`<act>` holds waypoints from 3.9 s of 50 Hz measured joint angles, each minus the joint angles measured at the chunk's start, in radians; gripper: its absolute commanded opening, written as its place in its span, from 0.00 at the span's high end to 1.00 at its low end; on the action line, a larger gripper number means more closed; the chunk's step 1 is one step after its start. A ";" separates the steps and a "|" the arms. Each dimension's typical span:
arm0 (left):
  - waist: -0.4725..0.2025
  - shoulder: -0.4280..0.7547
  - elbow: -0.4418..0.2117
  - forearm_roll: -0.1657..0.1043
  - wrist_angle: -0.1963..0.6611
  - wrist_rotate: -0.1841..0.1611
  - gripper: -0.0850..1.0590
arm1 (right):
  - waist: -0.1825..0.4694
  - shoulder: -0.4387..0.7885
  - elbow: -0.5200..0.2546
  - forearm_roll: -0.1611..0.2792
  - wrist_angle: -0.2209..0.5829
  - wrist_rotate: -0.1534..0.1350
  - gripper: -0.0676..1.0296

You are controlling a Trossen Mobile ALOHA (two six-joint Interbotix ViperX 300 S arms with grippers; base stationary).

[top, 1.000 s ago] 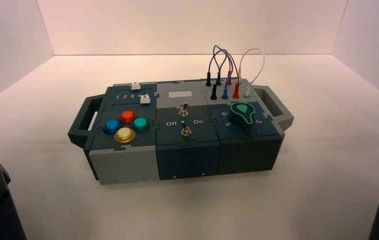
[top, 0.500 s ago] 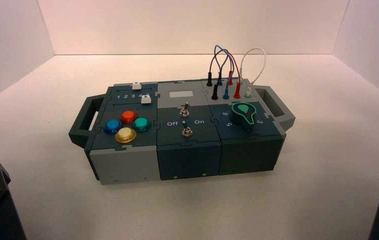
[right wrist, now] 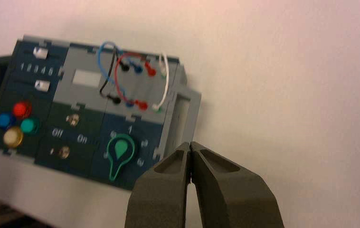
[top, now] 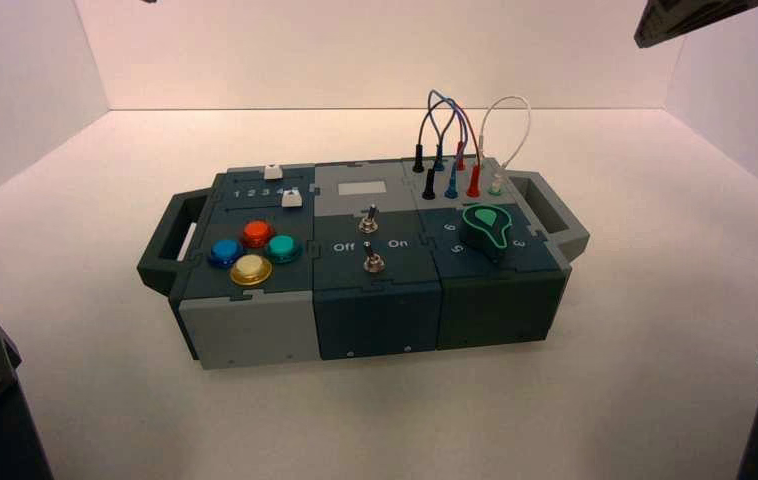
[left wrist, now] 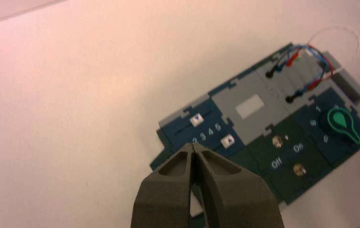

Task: Turn the knob to position 2.

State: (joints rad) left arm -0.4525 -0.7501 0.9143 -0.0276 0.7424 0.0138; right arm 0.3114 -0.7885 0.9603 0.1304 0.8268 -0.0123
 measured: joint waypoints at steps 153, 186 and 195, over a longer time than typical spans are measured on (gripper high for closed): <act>-0.413 0.385 -0.109 -0.046 -0.048 -0.133 0.95 | 0.281 0.443 0.032 0.387 -0.018 -0.008 0.96; -0.413 0.399 -0.097 -0.046 -0.052 -0.133 0.95 | 0.331 0.561 -0.008 0.402 -0.071 -0.011 0.96; -0.413 0.399 -0.084 -0.046 -0.052 -0.132 0.95 | 0.331 0.583 -0.008 0.402 -0.091 -0.011 0.96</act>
State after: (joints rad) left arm -0.8652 -0.3513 0.8299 -0.0736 0.6903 -0.1181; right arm 0.6427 -0.2056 0.9526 0.5323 0.7363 -0.0230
